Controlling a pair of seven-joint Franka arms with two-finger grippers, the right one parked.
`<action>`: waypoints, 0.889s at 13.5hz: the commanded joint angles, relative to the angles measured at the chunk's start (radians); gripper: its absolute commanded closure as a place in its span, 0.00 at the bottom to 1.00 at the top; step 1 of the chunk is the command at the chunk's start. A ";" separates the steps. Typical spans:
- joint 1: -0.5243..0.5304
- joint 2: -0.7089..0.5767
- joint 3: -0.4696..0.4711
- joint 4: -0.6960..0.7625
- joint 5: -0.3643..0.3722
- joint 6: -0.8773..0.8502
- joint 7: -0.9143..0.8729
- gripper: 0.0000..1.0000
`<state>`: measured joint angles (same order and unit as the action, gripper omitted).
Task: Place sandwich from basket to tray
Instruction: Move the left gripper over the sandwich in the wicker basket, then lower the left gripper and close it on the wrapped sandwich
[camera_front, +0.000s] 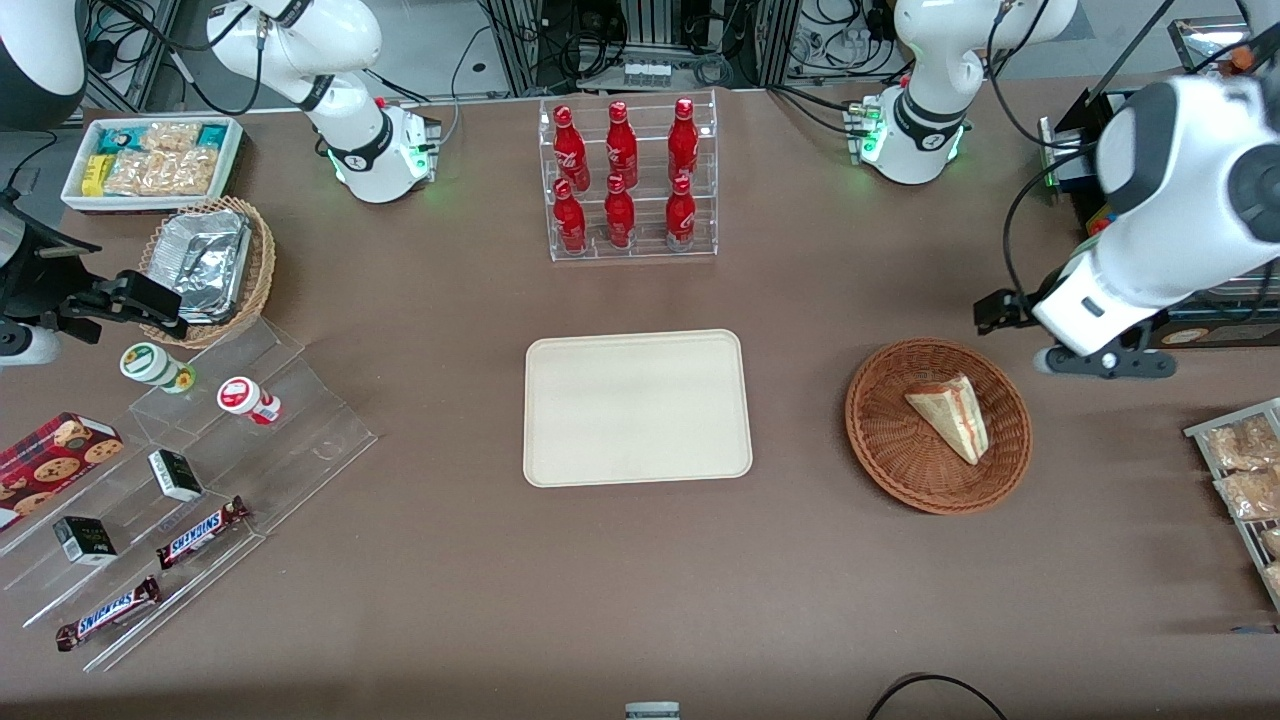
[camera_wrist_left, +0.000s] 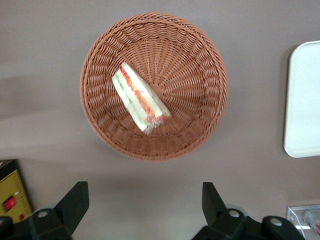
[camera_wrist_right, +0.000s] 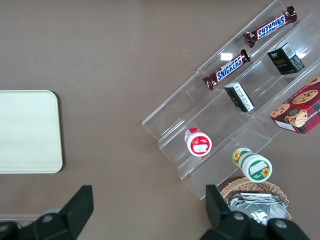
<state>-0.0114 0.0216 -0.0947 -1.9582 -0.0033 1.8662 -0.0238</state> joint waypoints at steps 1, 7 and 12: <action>-0.001 -0.006 0.007 -0.128 -0.004 0.160 0.015 0.00; 0.001 0.067 0.010 -0.198 -0.006 0.333 -0.001 0.00; 0.025 0.078 0.010 -0.232 -0.006 0.405 -0.275 0.00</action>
<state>0.0106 0.1057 -0.0812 -2.1642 -0.0035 2.2281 -0.1791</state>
